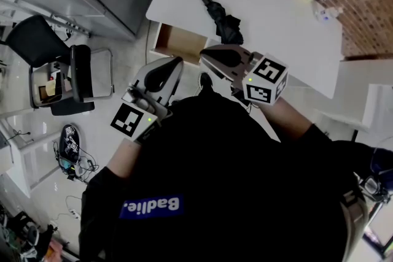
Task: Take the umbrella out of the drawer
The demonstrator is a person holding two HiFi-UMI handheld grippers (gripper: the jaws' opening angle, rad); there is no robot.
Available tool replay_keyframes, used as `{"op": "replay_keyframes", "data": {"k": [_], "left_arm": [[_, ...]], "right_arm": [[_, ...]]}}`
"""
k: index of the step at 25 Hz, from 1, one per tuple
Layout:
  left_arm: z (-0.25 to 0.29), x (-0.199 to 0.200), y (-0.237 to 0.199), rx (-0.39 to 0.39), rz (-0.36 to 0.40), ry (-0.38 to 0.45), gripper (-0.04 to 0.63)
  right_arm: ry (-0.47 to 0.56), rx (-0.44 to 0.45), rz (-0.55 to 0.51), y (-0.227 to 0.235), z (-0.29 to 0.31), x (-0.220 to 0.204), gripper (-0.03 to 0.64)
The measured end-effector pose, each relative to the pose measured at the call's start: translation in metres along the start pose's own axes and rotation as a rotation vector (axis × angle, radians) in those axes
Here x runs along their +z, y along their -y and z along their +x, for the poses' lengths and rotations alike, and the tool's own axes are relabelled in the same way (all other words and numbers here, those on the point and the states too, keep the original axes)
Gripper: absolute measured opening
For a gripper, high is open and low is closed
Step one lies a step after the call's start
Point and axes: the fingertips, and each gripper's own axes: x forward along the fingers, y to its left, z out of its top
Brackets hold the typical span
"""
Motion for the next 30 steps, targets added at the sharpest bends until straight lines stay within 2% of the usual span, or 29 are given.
{"op": "replay_keyframes", "data": {"k": [6,13,30], "left_arm": [[-0.005,-0.001,0.0,0.002,-0.01,0.005,0.0],[-0.012,0.0,0.003,-0.015,0.001,0.004,0.0],[-0.019,0.001,-0.004,-0.015,-0.002,-0.002,0.0]], "right_arm": [[0.08,0.048,-0.02,-0.02,0.008,0.018,0.029],[0.077,0.099,-0.047,-0.039,0.017,0.019,0.029],[0.087,0.09,-0.041,-0.038,0.023,0.025,0.029]]}}
